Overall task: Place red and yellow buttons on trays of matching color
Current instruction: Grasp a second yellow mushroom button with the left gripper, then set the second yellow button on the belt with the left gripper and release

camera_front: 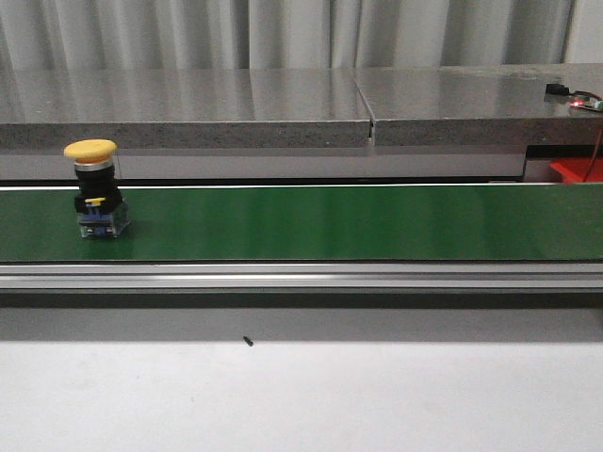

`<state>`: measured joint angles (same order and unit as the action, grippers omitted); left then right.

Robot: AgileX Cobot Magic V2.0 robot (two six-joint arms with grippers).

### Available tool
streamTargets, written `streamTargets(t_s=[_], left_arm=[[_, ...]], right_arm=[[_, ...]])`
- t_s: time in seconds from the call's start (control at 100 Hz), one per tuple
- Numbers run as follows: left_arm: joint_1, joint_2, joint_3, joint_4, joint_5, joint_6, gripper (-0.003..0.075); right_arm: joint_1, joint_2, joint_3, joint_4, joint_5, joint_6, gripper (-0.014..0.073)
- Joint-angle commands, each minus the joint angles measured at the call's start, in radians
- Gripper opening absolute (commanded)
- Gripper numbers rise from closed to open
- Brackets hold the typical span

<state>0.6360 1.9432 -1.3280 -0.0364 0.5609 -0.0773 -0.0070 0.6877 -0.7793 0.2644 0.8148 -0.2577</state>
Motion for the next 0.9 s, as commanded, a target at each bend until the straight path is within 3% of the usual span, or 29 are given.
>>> streamTargets(t_s=[0.0, 0.46, 0.89], left_arm=[[0.002, -0.079, -0.028, -0.018, -0.008, -0.01, 0.0135], [-0.034, -0.379, -0.028, -0.091, 0.056, 0.0, 0.0134], [-0.341, -0.415, -0.02, -0.093, 0.182, 0.077, 0.0135]], right_arm=[[0.002, -0.001, -0.024, 0.006, -0.064, -0.002, -0.0067], [0.002, -0.001, -0.024, 0.006, -0.064, -0.002, -0.0067], [0.002, -0.001, -0.024, 0.006, -0.064, -0.002, -0.0067]])
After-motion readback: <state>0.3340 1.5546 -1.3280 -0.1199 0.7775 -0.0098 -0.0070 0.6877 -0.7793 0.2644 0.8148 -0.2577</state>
